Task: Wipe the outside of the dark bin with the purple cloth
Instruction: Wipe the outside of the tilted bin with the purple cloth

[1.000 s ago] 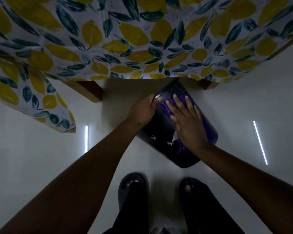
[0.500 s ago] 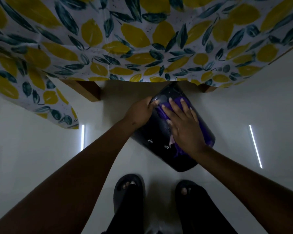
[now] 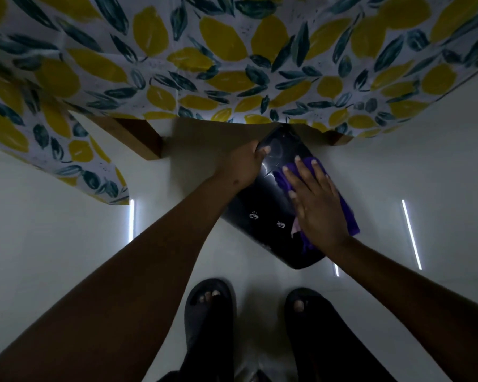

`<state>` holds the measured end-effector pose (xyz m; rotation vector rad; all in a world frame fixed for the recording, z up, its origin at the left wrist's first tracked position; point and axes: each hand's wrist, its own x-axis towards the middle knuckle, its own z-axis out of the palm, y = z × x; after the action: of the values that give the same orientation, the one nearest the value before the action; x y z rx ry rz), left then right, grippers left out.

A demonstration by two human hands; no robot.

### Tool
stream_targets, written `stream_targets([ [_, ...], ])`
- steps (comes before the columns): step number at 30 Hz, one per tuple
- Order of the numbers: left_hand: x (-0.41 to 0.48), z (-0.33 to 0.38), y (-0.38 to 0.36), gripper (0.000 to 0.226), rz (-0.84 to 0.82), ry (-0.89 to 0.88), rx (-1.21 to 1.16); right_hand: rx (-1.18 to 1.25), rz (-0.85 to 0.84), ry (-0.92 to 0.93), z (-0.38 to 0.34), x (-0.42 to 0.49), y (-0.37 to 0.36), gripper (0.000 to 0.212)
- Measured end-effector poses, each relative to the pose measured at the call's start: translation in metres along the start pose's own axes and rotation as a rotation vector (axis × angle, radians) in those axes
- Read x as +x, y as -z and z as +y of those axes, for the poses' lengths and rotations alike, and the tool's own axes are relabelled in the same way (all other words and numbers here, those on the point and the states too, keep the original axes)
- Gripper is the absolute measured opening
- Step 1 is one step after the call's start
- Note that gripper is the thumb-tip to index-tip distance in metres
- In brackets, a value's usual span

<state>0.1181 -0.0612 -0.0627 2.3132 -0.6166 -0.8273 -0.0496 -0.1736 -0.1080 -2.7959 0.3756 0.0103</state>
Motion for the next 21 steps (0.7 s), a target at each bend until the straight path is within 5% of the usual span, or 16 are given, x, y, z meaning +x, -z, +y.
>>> stream_targets([
  [3, 0.006, -0.003, 0.000, 0.042, -0.005, 0.008, 0.011, 0.015, 0.001, -0.018, -0.004, -0.002, -0.005, 0.052],
  [8, 0.012, -0.010, 0.004, 0.039, -0.042, 0.031, 0.067, -0.225, -0.096, 0.340, -0.005, -0.040, -0.017, 0.061],
  [11, 0.014, -0.003, 0.005, 0.037, -0.051, -0.001, 0.061, -0.156, -0.074, 0.233, -0.007, -0.029, -0.011, 0.068],
  [16, 0.005, -0.010, 0.008, 0.038, -0.048, 0.001, 0.065, 0.115, 0.030, -0.014, -0.023, 0.004, -0.002, 0.048],
  [21, 0.003, -0.015, 0.005, 0.039, -0.001, 0.024, 0.079, -0.204, -0.049, 0.334, -0.008, -0.033, -0.020, 0.077],
])
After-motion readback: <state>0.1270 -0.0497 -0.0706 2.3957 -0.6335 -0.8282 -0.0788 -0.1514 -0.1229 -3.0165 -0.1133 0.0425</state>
